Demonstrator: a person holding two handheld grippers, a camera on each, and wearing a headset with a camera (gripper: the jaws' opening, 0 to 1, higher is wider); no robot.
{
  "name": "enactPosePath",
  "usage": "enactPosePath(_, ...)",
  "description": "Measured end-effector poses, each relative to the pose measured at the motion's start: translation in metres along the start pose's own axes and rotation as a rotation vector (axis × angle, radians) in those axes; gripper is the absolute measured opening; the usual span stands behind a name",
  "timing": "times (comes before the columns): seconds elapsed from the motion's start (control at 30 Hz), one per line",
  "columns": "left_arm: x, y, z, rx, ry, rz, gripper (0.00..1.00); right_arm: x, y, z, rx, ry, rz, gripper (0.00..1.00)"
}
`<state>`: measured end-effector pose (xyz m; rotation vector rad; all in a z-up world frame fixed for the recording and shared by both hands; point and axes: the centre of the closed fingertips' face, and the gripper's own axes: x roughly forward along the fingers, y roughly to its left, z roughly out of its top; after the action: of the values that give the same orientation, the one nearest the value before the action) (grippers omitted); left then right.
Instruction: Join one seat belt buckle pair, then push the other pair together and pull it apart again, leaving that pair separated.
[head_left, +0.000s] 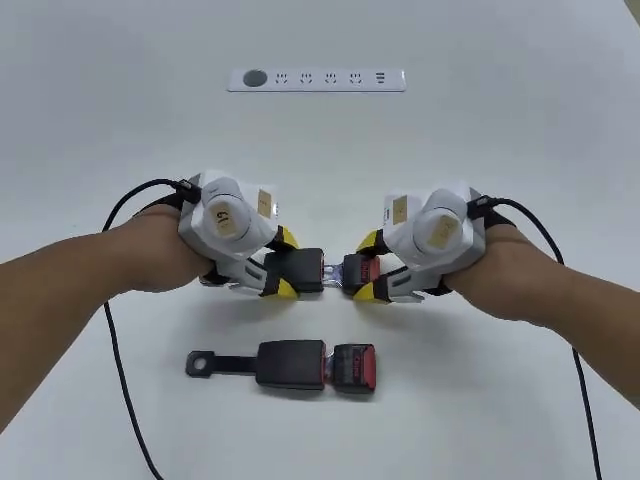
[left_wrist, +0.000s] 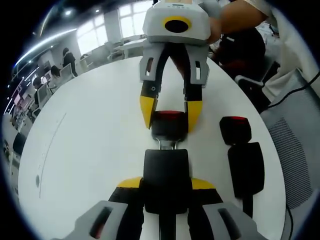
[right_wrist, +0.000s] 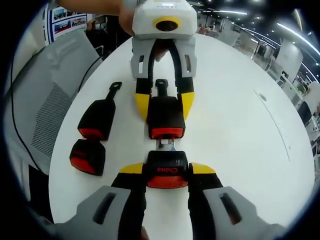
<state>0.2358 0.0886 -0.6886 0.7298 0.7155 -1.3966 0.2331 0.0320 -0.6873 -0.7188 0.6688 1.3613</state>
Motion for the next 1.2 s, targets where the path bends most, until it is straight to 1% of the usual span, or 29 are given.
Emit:
enactPosePath(0.13,0.0,0.0,0.0,0.015,0.007,-0.003,0.33,0.001,0.0,0.001,-0.005,0.007,0.008,0.3)
enactPosePath(0.3,0.0,0.001,-0.001,0.016,0.002,-0.002,0.33,0.001,0.0,0.003,-0.015,0.011,0.013,0.3)
enactPosePath(0.5,-0.001,0.0,0.0,0.017,0.0,-0.014,0.33,0.003,-0.001,0.005,-0.02,0.009,0.014,0.3)
enactPosePath(0.63,-0.001,0.0,0.0,0.017,-0.006,-0.013,0.33,0.003,-0.001,0.006,-0.018,0.003,0.014,0.29)
enactPosePath(0.7,-0.001,0.0,0.0,0.018,-0.004,-0.014,0.33,0.004,-0.001,0.008,-0.017,-0.002,0.014,0.29)
enactPosePath(0.77,-0.001,0.0,0.0,0.017,-0.002,-0.015,0.33,0.007,0.0,0.014,-0.015,-0.008,0.015,0.29)
enactPosePath(0.8,-0.001,0.0,0.0,0.014,-0.002,-0.014,0.33,0.009,0.0,0.014,-0.02,-0.002,0.014,0.29)
enactPosePath(1.03,0.0,0.001,-0.001,0.014,-0.004,-0.012,0.33,0.009,0.0,0.014,-0.026,0.005,0.009,0.29)
enactPosePath(1.2,0.0,0.001,-0.001,0.015,0.002,-0.01,0.33,0.009,0.0,0.014,-0.026,0.005,0.01,0.29)
